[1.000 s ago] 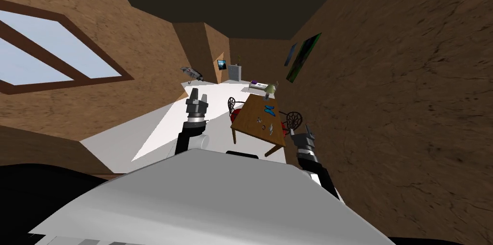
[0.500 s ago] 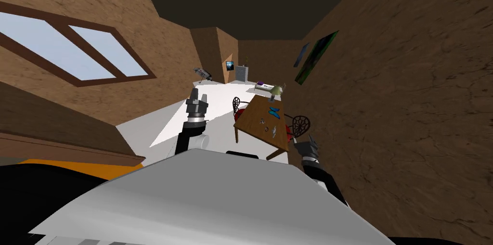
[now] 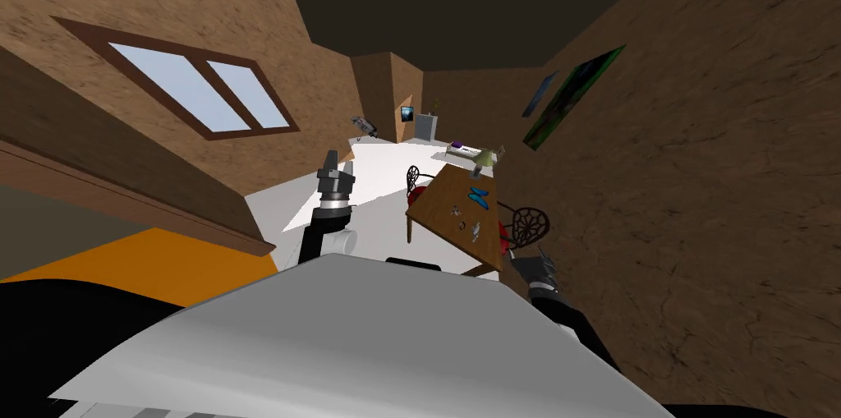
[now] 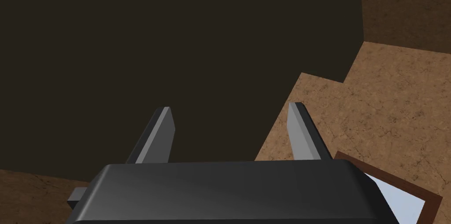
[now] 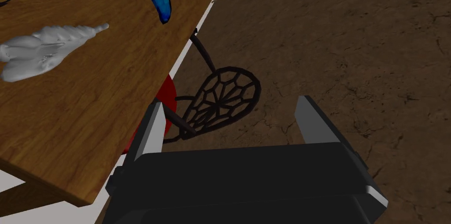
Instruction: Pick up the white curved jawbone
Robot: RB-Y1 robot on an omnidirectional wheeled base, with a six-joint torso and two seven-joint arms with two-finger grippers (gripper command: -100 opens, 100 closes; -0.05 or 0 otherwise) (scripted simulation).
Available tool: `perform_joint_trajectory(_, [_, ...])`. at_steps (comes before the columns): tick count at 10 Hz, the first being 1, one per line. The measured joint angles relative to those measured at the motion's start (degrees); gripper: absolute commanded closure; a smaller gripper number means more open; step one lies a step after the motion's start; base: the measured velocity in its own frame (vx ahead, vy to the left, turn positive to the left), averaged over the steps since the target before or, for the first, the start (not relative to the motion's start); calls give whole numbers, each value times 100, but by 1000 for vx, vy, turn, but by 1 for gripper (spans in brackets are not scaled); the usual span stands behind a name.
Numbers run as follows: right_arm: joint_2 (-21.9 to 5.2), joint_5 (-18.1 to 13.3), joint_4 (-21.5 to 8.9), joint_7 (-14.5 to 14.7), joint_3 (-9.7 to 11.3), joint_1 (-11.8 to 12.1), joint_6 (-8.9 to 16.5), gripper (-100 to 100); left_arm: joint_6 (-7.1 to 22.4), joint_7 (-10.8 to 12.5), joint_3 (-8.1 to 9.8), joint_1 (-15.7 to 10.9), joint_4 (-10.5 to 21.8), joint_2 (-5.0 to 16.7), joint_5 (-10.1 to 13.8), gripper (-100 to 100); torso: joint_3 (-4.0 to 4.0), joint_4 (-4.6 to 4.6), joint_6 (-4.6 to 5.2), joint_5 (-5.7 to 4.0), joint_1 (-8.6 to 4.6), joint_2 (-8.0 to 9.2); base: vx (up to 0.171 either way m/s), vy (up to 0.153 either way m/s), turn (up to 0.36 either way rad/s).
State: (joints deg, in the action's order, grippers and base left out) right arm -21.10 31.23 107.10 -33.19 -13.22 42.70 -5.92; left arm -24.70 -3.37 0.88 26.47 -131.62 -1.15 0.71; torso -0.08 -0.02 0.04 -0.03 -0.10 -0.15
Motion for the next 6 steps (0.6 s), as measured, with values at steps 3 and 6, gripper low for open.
perform_joint_trajectory(3, [-233, 441, -362, -484, -259, 177, 427, -100, 0, 0, -1, -1, 0, 0, 0, 0, -1, -1, -4, 1, 5, -3, 3, 3, 255])
perform_joint_trajectory(6, [-381, 788, -727, -944, -433, 250, 751, -100, 0, 0, 0, 0, 0, 0, 0, 0, -4, -1, -1, 1, 8, -7, 11, 14, 335])
